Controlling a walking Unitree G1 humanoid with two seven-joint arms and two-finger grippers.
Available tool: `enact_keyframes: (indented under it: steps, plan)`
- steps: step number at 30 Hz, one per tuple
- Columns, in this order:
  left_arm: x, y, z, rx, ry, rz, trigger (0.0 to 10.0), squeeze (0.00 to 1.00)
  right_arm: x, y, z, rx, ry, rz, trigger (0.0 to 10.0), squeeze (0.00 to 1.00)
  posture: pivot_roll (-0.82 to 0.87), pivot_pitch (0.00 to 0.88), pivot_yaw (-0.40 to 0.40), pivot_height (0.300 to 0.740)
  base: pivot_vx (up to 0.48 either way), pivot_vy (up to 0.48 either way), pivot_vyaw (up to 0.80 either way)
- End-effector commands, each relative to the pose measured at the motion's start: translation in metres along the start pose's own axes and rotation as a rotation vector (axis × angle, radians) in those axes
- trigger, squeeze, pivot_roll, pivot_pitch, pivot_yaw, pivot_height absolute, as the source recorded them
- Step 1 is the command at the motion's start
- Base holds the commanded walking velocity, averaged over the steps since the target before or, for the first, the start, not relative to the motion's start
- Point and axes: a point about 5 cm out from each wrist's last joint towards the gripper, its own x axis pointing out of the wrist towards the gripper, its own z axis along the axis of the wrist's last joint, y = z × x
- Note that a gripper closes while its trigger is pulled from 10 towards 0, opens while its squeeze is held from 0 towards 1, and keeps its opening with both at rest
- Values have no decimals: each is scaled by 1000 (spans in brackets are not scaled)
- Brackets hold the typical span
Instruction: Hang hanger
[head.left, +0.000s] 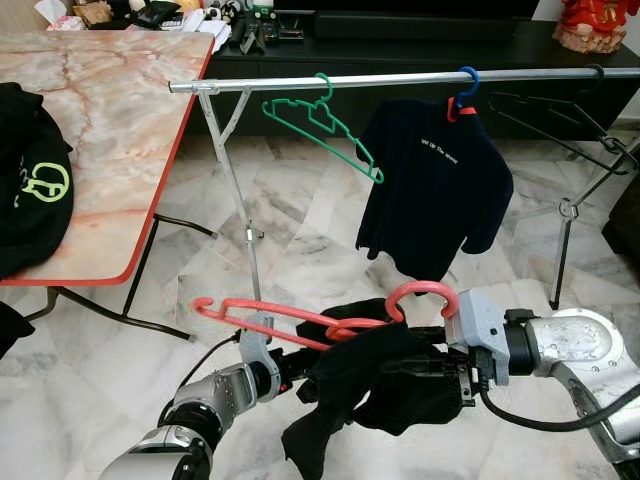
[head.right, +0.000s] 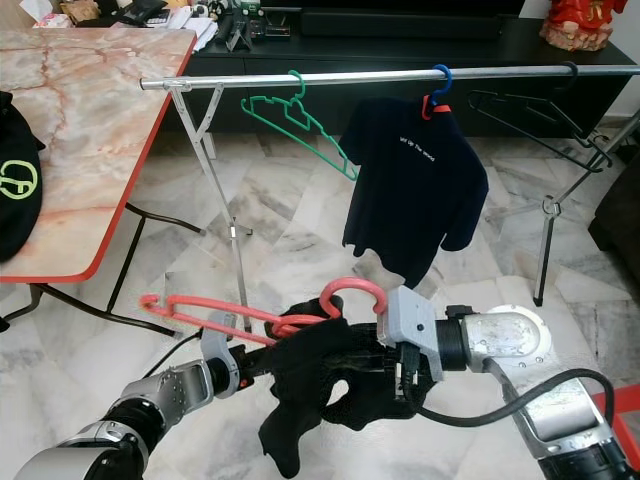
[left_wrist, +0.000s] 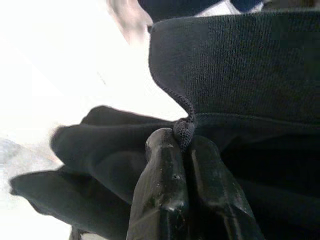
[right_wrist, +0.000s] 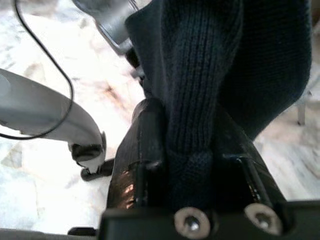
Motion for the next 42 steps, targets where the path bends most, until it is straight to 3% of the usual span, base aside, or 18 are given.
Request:
enact_keyframes:
  steps: [1,9,15,22,32,34,42]
  plan:
    - [-3,8,-2,-31,-28,60,0,0,-5,-6,0,-22,2,-67,0,0,-100,210,-15,740,0,0,0]
    - [-6,17,-2,-27,-49,147,0,0,-18,-16,-12,3,29,-252,0,0,-104,211,-13,740,0,0,0]
    - [-8,21,-1,-27,-68,192,0,0,-24,-5,-19,-1,99,-197,0,0,-115,211,-10,740,0,0,0]
    - [-11,27,9,-28,-150,257,0,0,-33,9,-41,16,256,-116,0,0,-116,211,-12,740,0,0,0]
    - [-13,29,11,-14,-175,268,0,0,-38,5,-53,-12,386,-152,0,0,-113,215,-16,740,0,0,0]
    - [-12,28,9,-14,-171,259,0,0,-44,2,-64,-38,490,-181,0,0,-118,218,-17,740,0,0,0]
    - [-10,24,11,-4,-178,233,0,0,-41,6,-70,-1,507,-197,0,0,-121,220,-15,740,0,0,0]
